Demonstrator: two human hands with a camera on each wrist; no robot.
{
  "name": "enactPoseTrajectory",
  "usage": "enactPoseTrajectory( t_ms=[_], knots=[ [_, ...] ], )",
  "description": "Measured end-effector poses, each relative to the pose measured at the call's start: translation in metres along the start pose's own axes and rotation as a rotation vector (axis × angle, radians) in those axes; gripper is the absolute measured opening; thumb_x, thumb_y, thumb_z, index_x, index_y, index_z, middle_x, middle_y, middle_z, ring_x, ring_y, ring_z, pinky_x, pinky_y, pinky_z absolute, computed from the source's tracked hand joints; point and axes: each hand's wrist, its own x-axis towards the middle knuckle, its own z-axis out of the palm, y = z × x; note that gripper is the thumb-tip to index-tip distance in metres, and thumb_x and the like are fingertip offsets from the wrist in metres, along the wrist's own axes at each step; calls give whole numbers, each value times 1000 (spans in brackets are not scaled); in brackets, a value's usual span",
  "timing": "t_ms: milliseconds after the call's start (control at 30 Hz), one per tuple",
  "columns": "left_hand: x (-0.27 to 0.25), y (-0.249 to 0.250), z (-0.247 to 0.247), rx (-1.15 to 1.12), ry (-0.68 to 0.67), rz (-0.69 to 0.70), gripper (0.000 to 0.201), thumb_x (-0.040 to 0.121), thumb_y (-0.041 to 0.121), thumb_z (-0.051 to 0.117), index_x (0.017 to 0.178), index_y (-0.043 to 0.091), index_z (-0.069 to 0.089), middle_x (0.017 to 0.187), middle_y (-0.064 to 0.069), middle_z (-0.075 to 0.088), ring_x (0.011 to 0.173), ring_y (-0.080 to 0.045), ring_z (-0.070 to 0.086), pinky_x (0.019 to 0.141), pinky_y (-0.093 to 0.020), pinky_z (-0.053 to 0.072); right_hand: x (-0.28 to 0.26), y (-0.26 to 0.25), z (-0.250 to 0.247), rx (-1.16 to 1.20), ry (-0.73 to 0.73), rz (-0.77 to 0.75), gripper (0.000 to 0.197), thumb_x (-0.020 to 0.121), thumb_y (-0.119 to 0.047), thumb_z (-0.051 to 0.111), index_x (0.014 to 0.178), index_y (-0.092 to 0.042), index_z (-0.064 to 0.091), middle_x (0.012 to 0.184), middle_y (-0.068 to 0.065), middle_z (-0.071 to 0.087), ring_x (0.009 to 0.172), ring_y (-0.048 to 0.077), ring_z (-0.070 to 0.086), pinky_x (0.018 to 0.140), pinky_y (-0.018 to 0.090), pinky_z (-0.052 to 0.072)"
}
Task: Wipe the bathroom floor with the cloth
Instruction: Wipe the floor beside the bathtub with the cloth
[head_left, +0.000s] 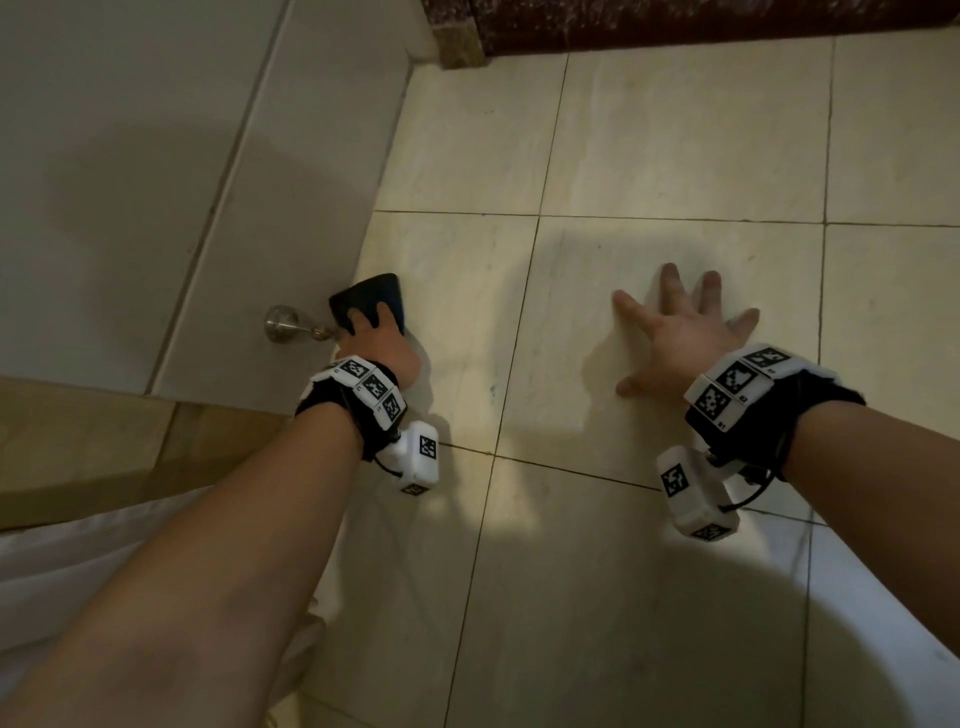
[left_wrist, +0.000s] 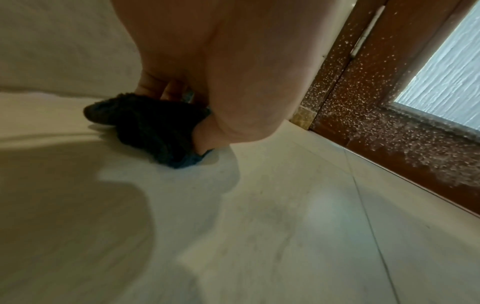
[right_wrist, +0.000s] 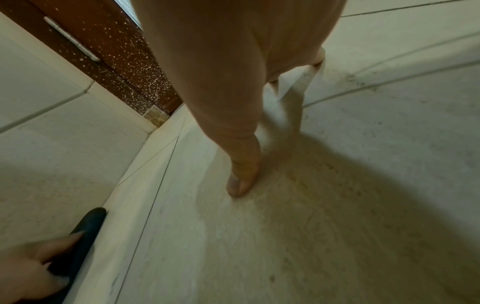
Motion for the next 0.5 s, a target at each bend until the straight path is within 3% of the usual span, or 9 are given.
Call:
enactPoseTrajectory(
  t_ms=[233, 400, 500],
  knots=[
    [30, 20, -21, -16, 35, 48, 71, 99, 31, 40, 157, 19, 0, 161, -20, 0, 144, -47, 12, 115, -58, 21, 0, -1, -1, -9, -15, -1, 112, 76, -56, 76, 149, -54, -9, 159, -2, -32, 145, 40, -27, 110, 75, 2],
    [27, 21, -25, 15, 40, 85, 71, 99, 32, 41, 157, 20, 2, 161, -21, 2, 143, -47, 13, 116, -55, 22, 0, -2, -2, -5, -11, -6, 114, 74, -57, 76, 149, -55, -10, 159, -2, -33, 144, 41, -28, 110, 76, 0],
    [14, 21, -27, 38, 7, 151, 70, 99, 28, 40, 157, 23, 1, 163, -14, -3, 145, -45, 7, 116, -55, 21, -2, -2, -4, 6, -21, -10, 113, 75, -56, 76, 149, -55, -9, 159, -2, -33, 144, 41, -28, 110, 76, 0]
  ],
)
